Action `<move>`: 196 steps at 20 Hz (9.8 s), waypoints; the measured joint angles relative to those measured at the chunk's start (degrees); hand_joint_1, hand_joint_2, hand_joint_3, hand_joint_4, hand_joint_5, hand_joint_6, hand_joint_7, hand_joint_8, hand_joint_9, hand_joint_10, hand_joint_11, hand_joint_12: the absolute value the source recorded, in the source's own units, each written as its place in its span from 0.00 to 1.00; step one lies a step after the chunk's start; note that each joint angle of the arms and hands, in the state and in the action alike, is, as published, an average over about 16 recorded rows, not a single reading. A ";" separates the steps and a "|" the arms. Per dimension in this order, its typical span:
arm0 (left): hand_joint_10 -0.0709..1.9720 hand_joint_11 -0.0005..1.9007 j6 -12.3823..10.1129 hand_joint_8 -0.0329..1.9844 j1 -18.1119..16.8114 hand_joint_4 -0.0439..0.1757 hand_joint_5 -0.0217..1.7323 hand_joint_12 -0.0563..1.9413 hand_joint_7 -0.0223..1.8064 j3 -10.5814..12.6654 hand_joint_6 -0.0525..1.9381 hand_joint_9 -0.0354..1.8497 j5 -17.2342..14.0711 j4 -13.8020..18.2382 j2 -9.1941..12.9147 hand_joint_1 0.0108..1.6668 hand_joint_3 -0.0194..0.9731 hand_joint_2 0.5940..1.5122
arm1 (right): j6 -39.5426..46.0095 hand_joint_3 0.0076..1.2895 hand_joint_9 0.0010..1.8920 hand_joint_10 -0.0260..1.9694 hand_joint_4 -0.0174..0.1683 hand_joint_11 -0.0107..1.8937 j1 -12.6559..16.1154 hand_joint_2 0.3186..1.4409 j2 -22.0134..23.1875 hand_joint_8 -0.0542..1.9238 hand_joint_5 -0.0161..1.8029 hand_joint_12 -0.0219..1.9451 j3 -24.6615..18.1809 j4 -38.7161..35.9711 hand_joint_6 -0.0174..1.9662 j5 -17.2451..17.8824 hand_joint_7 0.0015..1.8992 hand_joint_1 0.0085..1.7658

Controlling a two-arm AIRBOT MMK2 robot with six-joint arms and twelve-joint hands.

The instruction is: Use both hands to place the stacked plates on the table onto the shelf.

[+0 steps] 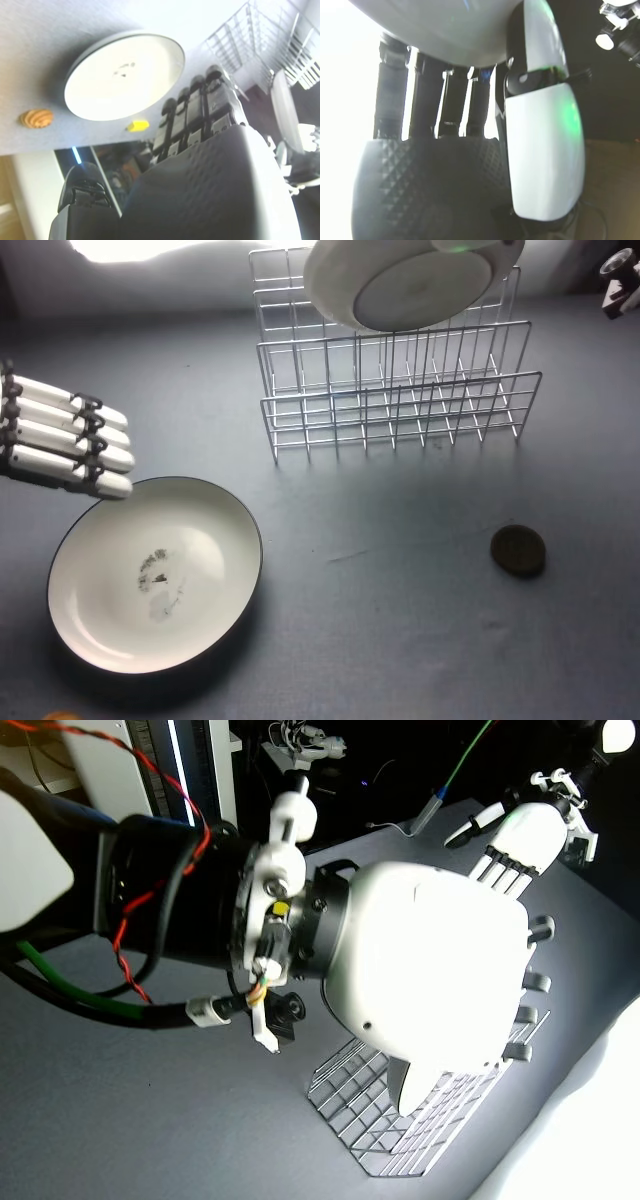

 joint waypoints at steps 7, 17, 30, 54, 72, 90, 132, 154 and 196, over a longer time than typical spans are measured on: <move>0.04 0.01 0.58 0.01 0.87 0.23 0.02 0.03 0.02 0.26 0.03 0.03 0.19 -0.18 -0.32 0.00 0.03 0.58 | 0.52 0.01 0.76 0.02 0.06 0.53 -1.87 0.58 -2.56 0.39 0.54 0.57 4.12 0.61 0.43 0.62 0.61 0.69; 0.04 0.01 0.87 0.01 1.41 0.23 0.02 0.03 0.02 0.39 0.03 0.03 0.38 -0.40 -0.41 0.00 0.03 0.58 | 0.72 0.01 0.75 0.02 0.05 0.53 -4.52 0.58 -5.85 0.38 0.53 0.58 8.30 1.83 0.43 1.38 0.61 0.69; 0.04 0.01 1.34 0.01 4.45 0.22 0.02 0.03 0.02 1.22 0.03 0.03 1.63 -0.78 -1.12 0.00 0.03 0.58 | 0.59 0.01 0.72 0.02 0.05 0.50 -8.17 0.59 -9.34 0.36 0.52 0.57 12.15 5.09 0.44 1.51 0.60 0.68; 0.03 0.01 1.84 0.01 9.99 0.22 0.02 0.03 0.02 2.72 0.03 0.03 3.46 -1.33 -2.47 0.00 0.03 0.57 | -3.98 0.01 0.47 0.02 0.08 0.23 -6.16 0.65 -7.26 0.03 0.43 0.64 10.91 4.69 0.04 5.37 0.44 0.59; 0.04 0.01 1.83 0.01 12.93 0.22 0.02 0.03 0.01 2.72 0.03 0.03 4.22 -2.33 -2.71 0.00 0.03 0.57 | -19.55 0.01 0.07 0.02 0.09 0.02 0.06 0.58 10.24 0.03 0.08 0.14 -20.23 -5.07 0.03 8.65 0.07 0.56; 0.05 0.01 1.45 0.01 16.48 0.21 0.02 0.03 0.00 1.71 0.03 0.03 6.04 -2.11 -2.71 0.00 0.03 0.58 | -53.16 0.00 0.01 0.02 0.11 0.01 -13.41 0.55 4.26 0.03 0.02 0.01 -29.32 12.22 0.03 5.78 0.01 0.61; 0.05 0.01 1.10 0.01 16.19 0.19 0.02 0.03 0.00 1.84 0.03 0.03 5.73 -1.08 -3.01 0.00 0.03 0.58 | -67.06 0.01 0.04 0.02 0.11 0.02 -24.17 0.62 -30.70 0.03 0.05 0.15 -1.84 26.16 0.03 11.18 0.04 0.53; 0.05 0.01 0.97 0.01 15.90 0.19 0.02 0.03 0.00 1.88 0.03 0.03 5.57 -0.66 -3.14 0.00 0.03 0.58 | -67.06 0.00 0.42 0.07 0.09 0.22 -24.32 0.65 -31.49 0.08 0.38 0.59 -0.85 26.45 0.11 13.23 0.40 0.67; 0.04 0.01 -8.57 0.02 -10.87 0.23 0.02 0.03 0.02 3.05 0.03 0.03 -0.22 4.37 4.17 0.00 0.03 0.57 | -67.02 0.00 0.72 0.01 0.17 0.53 -23.67 0.58 -15.22 0.29 0.54 0.55 -15.83 22.18 0.33 12.90 0.60 0.66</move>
